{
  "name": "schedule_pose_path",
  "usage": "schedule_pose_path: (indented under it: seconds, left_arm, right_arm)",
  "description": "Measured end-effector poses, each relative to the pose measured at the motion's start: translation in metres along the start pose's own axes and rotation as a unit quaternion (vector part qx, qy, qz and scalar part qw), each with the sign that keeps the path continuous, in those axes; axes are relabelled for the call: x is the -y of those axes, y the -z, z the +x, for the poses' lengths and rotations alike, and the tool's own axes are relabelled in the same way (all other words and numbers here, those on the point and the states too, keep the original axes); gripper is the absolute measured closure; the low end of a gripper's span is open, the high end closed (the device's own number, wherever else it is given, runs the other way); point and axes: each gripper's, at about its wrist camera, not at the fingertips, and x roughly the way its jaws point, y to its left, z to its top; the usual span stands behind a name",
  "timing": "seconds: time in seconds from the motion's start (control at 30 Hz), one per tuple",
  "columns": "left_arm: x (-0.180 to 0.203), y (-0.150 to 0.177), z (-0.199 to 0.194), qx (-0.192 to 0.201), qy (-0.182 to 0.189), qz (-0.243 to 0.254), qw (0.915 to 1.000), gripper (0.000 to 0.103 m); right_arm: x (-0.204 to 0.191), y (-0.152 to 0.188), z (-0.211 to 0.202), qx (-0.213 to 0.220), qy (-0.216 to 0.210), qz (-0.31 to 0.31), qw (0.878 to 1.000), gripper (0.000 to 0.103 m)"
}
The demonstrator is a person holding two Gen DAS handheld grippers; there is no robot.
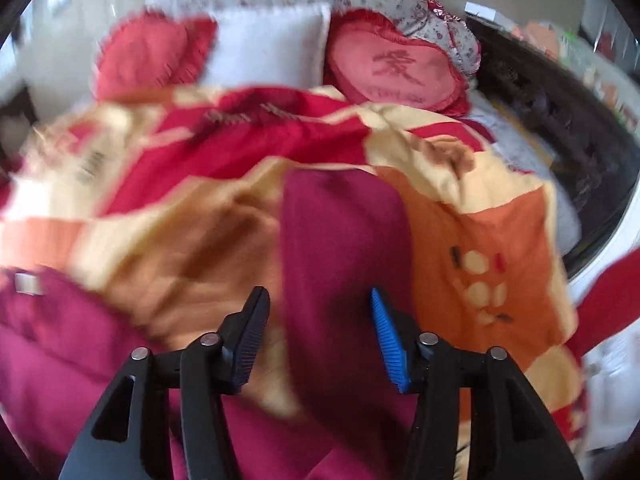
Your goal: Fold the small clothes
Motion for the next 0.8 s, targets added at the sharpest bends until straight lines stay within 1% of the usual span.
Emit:
schedule_pose_path:
  seconds: [0.03, 0.07, 0.1, 0.13, 0.17, 0.23, 0.27, 0.3, 0.33, 0.37, 0.47, 0.5, 0.53, 0.57, 0.6, 0.63, 0.7, 0.73, 0.8]
  left_arm:
    - [0.000, 0.000, -0.004, 0.006, 0.000, 0.003, 1.0000, 0.021]
    - [-0.001, -0.001, -0.008, 0.013, -0.001, 0.007, 0.9999, 0.021]
    - [-0.002, -0.002, -0.011, 0.016, -0.003, 0.007, 0.9998, 0.021]
    - [-0.004, -0.004, -0.013, 0.020, -0.004, 0.005, 0.9998, 0.021]
    - [-0.008, -0.007, -0.015, 0.022, -0.003, -0.001, 0.9998, 0.021]
    - [-0.016, -0.013, -0.018, 0.026, 0.001, -0.017, 0.9995, 0.021]
    - [-0.019, -0.016, -0.019, 0.029, 0.002, -0.024, 0.9993, 0.021]
    - [-0.023, -0.019, -0.022, 0.034, 0.003, -0.034, 0.9988, 0.021]
    - [-0.025, -0.020, -0.025, 0.038, 0.004, -0.041, 0.9984, 0.021]
    - [-0.028, -0.022, -0.029, 0.043, 0.005, -0.047, 0.9979, 0.021]
    - [-0.037, -0.024, -0.040, 0.059, 0.006, -0.061, 0.9964, 0.021]
    - [-0.040, -0.024, -0.041, 0.061, 0.004, -0.064, 0.9961, 0.021]
    - [-0.043, -0.023, -0.042, 0.060, 0.001, -0.065, 0.9961, 0.021]
    - [-0.047, -0.022, -0.041, 0.057, -0.002, -0.068, 0.9960, 0.021]
    - [-0.051, -0.020, -0.040, 0.054, -0.005, -0.071, 0.9960, 0.021]
    - [-0.055, -0.019, -0.038, 0.050, -0.007, -0.074, 0.9959, 0.021]
    - [-0.062, -0.017, -0.035, 0.045, -0.009, -0.081, 0.9957, 0.021]
    - [-0.064, -0.016, -0.033, 0.044, -0.008, -0.084, 0.9954, 0.021]
    - [-0.064, -0.016, -0.030, 0.042, -0.001, -0.088, 0.9953, 0.021]
  right_arm:
    - [0.002, -0.001, 0.000, -0.001, 0.004, 0.005, 1.000, 0.103]
    - [0.010, -0.004, -0.005, 0.004, -0.014, 0.029, 0.999, 0.103]
    - [0.019, -0.006, -0.016, 0.018, -0.054, 0.058, 0.997, 0.103]
    - [0.026, -0.007, -0.035, 0.039, -0.112, 0.084, 0.989, 0.103]
    - [0.027, -0.008, -0.051, 0.052, -0.152, 0.090, 0.983, 0.103]
    - [0.019, -0.007, -0.092, 0.079, -0.242, 0.076, 0.964, 0.103]
    - [0.012, -0.007, -0.108, 0.088, -0.277, 0.063, 0.955, 0.103]
    - [0.002, -0.006, -0.123, 0.094, -0.316, 0.046, 0.943, 0.103]
    - [-0.014, -0.003, -0.141, 0.096, -0.370, 0.018, 0.924, 0.103]
    - [-0.026, -0.001, -0.151, 0.095, -0.403, -0.003, 0.910, 0.103]
    - [-0.080, 0.011, -0.174, 0.079, -0.496, -0.073, 0.862, 0.103]
    - [-0.099, 0.017, -0.174, 0.069, -0.511, -0.090, 0.852, 0.103]
    - [-0.119, 0.026, -0.172, 0.062, -0.507, -0.107, 0.853, 0.103]
    - [-0.141, 0.038, -0.166, 0.055, -0.490, -0.129, 0.861, 0.101]
    - [-0.166, 0.054, -0.156, 0.036, -0.461, -0.154, 0.873, 0.096]
    - [-0.183, 0.068, -0.143, 0.010, -0.440, -0.176, 0.881, 0.091]
    - [-0.203, 0.093, -0.116, -0.054, -0.408, -0.197, 0.890, 0.091]
    - [-0.204, 0.104, -0.106, -0.076, -0.402, -0.196, 0.891, 0.091]
    - [-0.192, 0.114, -0.102, -0.085, -0.413, -0.182, 0.888, 0.091]
